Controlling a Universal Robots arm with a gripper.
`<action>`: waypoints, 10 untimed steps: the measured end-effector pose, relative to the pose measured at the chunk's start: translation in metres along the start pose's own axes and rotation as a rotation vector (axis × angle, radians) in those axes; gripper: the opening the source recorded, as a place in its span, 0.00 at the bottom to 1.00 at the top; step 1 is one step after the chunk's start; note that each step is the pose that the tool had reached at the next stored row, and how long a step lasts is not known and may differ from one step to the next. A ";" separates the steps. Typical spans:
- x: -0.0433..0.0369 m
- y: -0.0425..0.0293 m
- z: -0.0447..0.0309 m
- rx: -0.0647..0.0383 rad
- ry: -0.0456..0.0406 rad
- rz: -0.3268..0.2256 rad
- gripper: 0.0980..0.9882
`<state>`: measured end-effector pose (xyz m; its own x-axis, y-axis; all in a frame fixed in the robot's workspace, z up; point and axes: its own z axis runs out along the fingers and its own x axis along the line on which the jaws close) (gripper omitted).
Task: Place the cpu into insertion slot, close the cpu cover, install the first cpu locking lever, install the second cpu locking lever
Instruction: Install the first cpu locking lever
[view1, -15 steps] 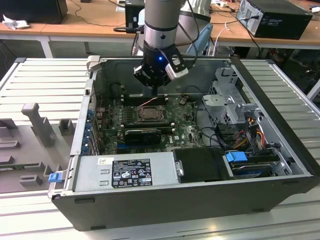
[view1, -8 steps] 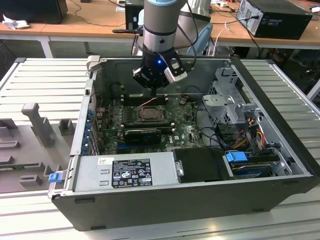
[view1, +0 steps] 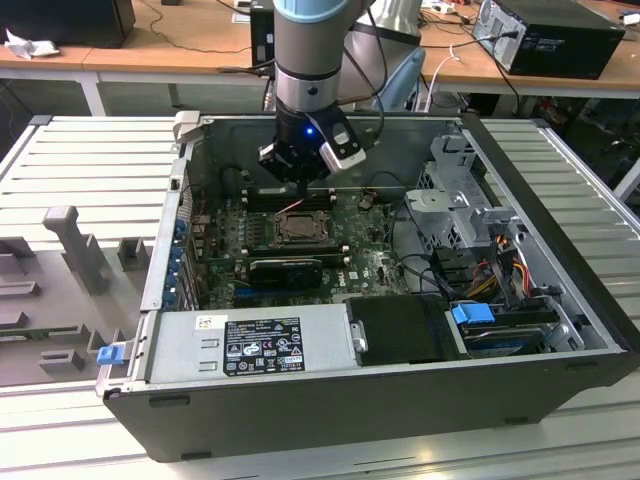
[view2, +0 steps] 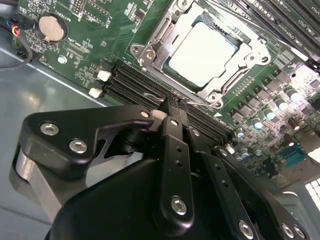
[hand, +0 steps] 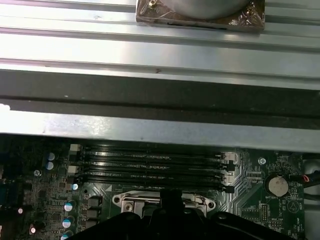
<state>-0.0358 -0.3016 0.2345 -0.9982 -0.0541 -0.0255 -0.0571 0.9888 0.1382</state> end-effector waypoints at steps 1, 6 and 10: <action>0.0017 -0.0001 0.0013 0.000 -0.0058 -0.002 0.01; 0.0022 0.0026 0.0046 0.000 -0.0065 -0.001 0.01; 0.0020 0.0042 0.0072 -0.001 -0.0067 0.000 0.01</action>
<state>-0.0379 -0.2965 0.2279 -0.9981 -0.0533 -0.0322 -0.0573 0.9887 0.1387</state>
